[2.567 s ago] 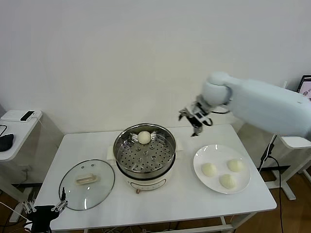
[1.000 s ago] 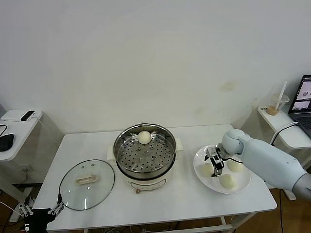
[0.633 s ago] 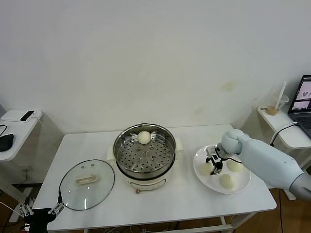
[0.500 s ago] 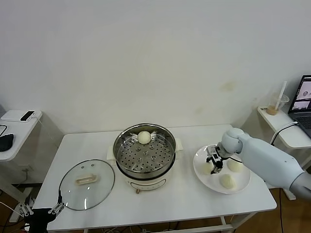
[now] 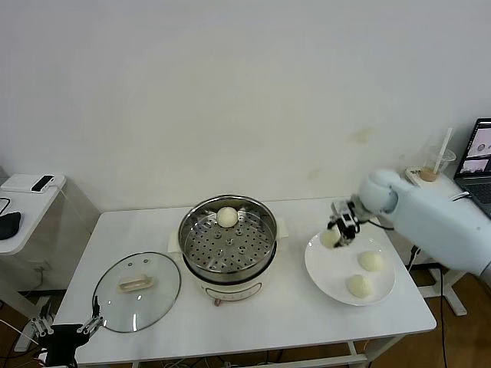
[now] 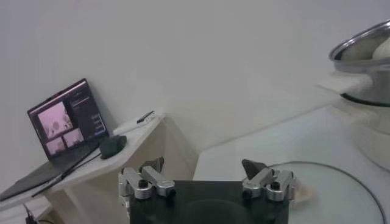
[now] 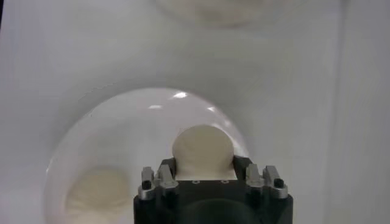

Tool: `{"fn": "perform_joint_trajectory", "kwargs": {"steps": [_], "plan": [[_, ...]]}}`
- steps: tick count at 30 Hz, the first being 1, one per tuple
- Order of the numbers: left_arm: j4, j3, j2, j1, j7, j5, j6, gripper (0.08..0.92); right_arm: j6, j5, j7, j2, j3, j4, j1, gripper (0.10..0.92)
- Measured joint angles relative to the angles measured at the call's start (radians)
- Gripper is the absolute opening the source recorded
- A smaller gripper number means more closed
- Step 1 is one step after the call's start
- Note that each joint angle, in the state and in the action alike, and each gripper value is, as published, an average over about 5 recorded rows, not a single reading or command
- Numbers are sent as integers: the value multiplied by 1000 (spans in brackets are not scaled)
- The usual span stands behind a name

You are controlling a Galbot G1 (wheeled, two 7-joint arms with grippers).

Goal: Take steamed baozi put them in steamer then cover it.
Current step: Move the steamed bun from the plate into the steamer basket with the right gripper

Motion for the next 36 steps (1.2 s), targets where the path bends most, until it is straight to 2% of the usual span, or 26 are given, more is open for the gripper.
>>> {"fn": "perform_joint_trajectory", "kwargs": {"steps": [7, 16, 26, 36], "plan": [[-4, -3, 9, -4, 0, -3, 0, 823, -53, 128, 36, 70, -85, 50, 147, 602], [-17, -26, 19, -4, 0, -17, 1, 823, -145, 274, 108, 246, -158, 56, 199, 602], [-33, -44, -3, -4, -1, -21, 1, 823, -261, 365, 210, 452, -201, -21, 155, 605], [-38, -42, -13, -17, -2, -23, 0, 823, -340, 388, 286, 602, -214, -138, 85, 609]]}}
